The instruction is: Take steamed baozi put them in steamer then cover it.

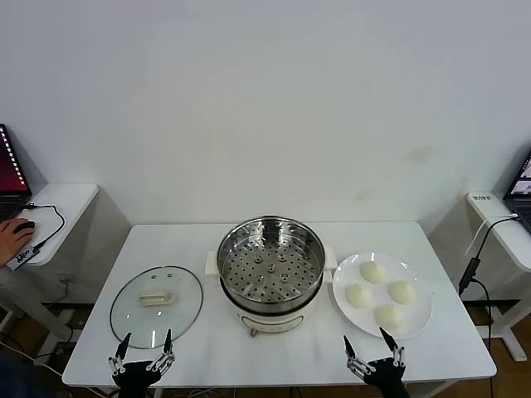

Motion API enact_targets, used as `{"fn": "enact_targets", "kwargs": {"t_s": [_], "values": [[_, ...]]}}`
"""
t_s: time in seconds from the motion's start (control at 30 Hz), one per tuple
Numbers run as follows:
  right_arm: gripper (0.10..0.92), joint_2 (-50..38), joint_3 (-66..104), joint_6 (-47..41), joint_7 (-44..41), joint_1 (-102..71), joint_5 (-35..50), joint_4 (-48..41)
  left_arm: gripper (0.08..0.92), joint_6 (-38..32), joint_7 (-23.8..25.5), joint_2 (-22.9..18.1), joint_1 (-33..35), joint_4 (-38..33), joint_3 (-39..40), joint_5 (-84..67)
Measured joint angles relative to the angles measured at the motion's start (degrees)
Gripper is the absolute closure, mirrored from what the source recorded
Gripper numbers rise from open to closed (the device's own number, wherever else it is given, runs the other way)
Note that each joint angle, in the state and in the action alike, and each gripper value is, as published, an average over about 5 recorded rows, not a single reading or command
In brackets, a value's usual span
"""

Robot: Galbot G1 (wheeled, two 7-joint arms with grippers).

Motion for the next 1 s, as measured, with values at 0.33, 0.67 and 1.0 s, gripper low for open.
{"fn": "enact_targets", "kwargs": {"t_s": [0.33, 0.67, 1.0], "values": [[0.203, -7.1, 3.5, -3.2, 0.5, 7.8, -15.4, -2.3, 0.177, 2.3, 0.9, 1.3, -3.4, -0.6, -0.4, 2.4], [0.203, -22.3, 2.1, -6.4, -9.8, 22.5, -26.9, -9.1, 0.177, 3.0, 1.8, 1.3, -6.4, -0.9, -0.5, 5.1], [0.203, -38.3, -14.4, -8.1, -28.1, 46.2, -25.3, -20.2, 0.177, 2.3, 2.1, 1.4, -6.7, -1.0, -1.4, 6.0]]}}
